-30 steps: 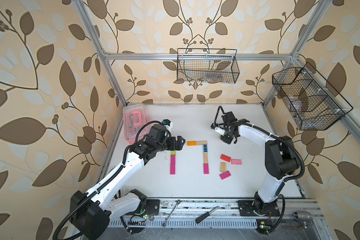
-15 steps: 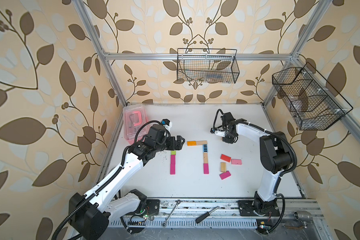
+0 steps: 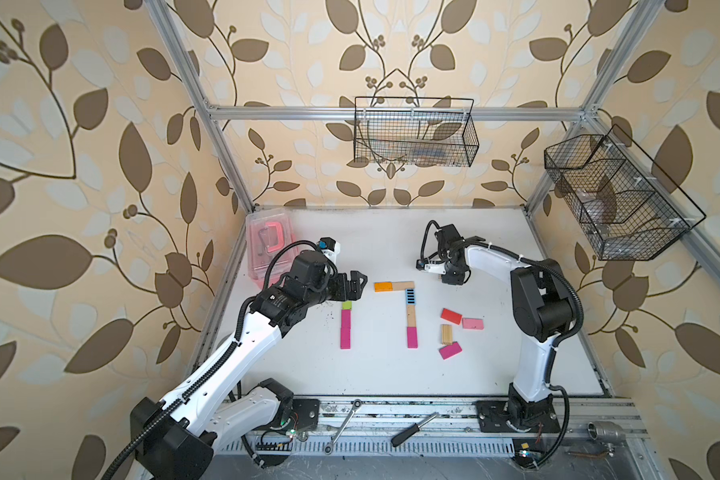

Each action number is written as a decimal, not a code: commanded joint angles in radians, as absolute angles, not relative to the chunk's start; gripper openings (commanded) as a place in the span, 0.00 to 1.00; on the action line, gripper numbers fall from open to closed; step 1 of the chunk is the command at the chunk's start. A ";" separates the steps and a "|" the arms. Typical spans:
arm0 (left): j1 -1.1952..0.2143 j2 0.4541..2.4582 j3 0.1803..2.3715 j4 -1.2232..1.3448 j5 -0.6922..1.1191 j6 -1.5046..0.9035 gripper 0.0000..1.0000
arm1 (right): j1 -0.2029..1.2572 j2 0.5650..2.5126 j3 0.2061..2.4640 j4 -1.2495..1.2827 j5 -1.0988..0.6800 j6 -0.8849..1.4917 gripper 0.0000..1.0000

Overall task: Assemble the number 7 with building blocks
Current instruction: Move the building block to the center of the board, then pick up the building block from the center of the board.

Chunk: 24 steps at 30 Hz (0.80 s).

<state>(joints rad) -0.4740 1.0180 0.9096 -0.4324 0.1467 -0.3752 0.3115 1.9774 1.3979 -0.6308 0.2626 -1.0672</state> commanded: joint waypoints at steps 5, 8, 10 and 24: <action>-0.471 1.002 0.902 -0.393 0.129 -0.362 0.99 | 0.330 1.975 1.409 -0.664 0.268 -1.095 0.25; -0.470 0.999 0.901 -0.393 0.127 -0.363 0.99 | 0.337 1.952 1.407 -0.662 0.268 -1.073 0.26; -0.470 0.999 0.902 -0.392 0.126 -0.364 0.99 | 0.346 1.911 1.401 -0.641 0.259 -1.038 0.26; -0.471 1.018 0.911 -0.358 0.197 -0.385 0.99 | 0.287 1.679 1.417 -0.683 0.034 -0.342 1.00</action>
<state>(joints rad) -0.4740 1.0203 0.9089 -0.4026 0.1627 -0.3767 0.2916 1.6737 1.3998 -0.5838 0.1299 -0.5552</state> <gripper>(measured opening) 0.988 0.999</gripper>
